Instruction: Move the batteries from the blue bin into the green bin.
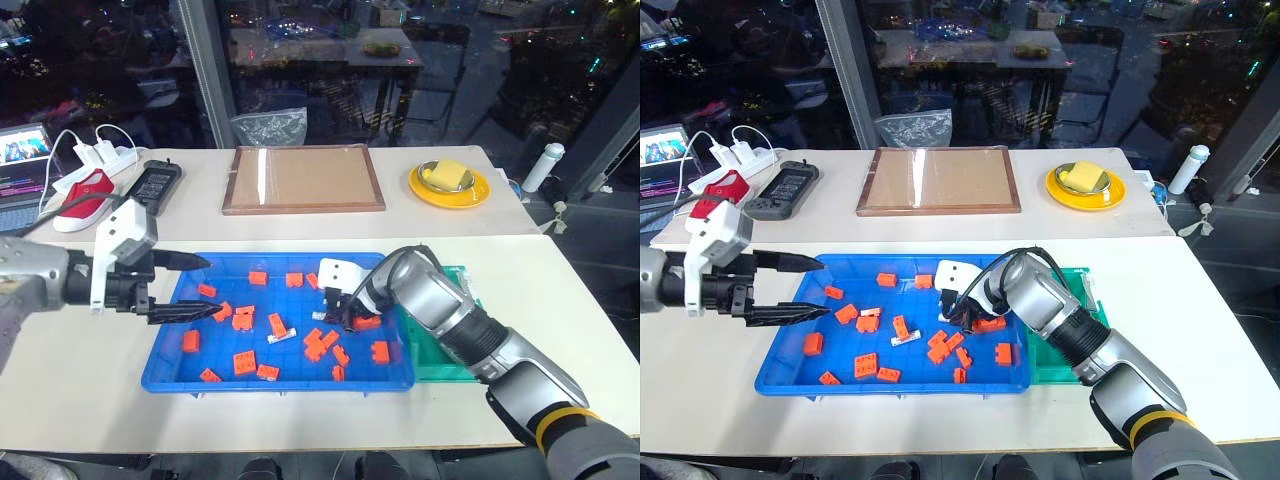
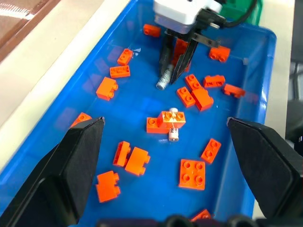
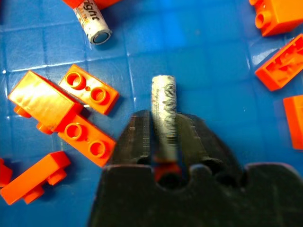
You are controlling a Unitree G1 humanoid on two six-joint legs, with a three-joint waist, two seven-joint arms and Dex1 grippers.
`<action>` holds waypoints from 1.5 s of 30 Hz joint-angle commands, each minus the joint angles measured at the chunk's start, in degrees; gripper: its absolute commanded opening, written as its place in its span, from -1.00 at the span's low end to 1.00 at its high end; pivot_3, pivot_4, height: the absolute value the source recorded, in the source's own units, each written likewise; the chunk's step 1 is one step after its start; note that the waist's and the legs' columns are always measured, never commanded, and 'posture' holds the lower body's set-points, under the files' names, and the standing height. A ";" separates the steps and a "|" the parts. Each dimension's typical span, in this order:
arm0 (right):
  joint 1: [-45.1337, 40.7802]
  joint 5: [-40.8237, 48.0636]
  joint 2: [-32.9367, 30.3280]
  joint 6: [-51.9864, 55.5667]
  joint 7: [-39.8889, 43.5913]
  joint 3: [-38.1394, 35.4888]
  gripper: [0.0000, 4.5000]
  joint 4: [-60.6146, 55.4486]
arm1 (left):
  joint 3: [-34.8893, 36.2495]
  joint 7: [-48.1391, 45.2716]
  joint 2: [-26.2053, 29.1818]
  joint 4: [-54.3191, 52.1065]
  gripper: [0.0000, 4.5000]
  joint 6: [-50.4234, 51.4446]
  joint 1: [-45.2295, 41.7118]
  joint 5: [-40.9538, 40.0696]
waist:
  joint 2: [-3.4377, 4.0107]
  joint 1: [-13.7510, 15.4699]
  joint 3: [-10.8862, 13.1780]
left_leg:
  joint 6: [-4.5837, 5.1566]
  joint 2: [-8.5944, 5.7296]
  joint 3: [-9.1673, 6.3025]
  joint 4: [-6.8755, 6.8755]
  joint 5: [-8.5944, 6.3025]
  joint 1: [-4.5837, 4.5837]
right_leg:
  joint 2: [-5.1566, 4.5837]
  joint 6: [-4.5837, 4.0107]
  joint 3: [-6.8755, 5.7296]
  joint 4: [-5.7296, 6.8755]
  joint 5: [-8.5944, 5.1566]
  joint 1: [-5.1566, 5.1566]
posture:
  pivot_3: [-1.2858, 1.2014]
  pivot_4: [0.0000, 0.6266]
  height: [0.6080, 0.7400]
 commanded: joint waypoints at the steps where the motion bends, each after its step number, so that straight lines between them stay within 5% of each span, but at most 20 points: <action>1: 0.26 -0.66 0.43 -0.75 0.20 -0.45 -0.89 -0.95 | 4.18 1.64 -1.56 -0.43 1.00 -3.13 0.48 -0.22 | -0.01 0.09 -0.01 | 0.00 0.00 0.00 0.00 0.00 0.00 | 0.00 0.00 0.00 0.00 0.00 0.00 | 0.03 -0.52 1.00; 14: -3.11 2.36 -0.36 0.52 2.34 -5.47 -0.89 -3.00 | 9.85 9.45 -9.91 4.67 1.00 -14.52 3.43 4.45 | -0.03 -0.10 -0.02 | 0.00 0.01 0.00 -0.02 0.00 0.02 | -0.01 -0.10 -0.03 0.02 0.06 -0.02 | 0.03 -0.52 1.00; 19: -3.36 3.67 -2.79 1.26 4.13 -7.76 -0.89 -5.10 | 12.58 3.52 -9.93 10.93 1.00 -15.63 1.85 -0.25 | -0.04 0.26 -0.03 | 0.00 0.02 -0.01 -0.01 0.00 0.00 | 0.00 -0.10 -0.05 -0.02 0.06 -0.01 | 0.03 -0.52 1.00; 35: -2.55 17.08 -27.93 9.33 14.96 -27.00 -0.89 -11.49 | 10.65 -13.27 -9.53 11.14 1.00 -26.75 13.24 0.64 | -0.03 0.53 -0.01 | -0.01 0.02 0.11 -0.11 -0.01 -0.03 | -0.09 -0.13 -0.05 -0.26 0.04 0.00 | 0.03 -0.52 1.00; 45: 4.65 14.74 -38.12 10.66 13.24 -25.27 -0.89 -10.04 | 8.07 -14.33 -8.78 13.28 1.00 -25.09 10.08 0.52 | -0.02 0.09 -0.01 | 0.00 0.04 0.23 -0.15 -0.01 0.04 | -0.09 -0.16 -0.02 -0.28 0.02 -0.01 | 0.03 -0.52 1.00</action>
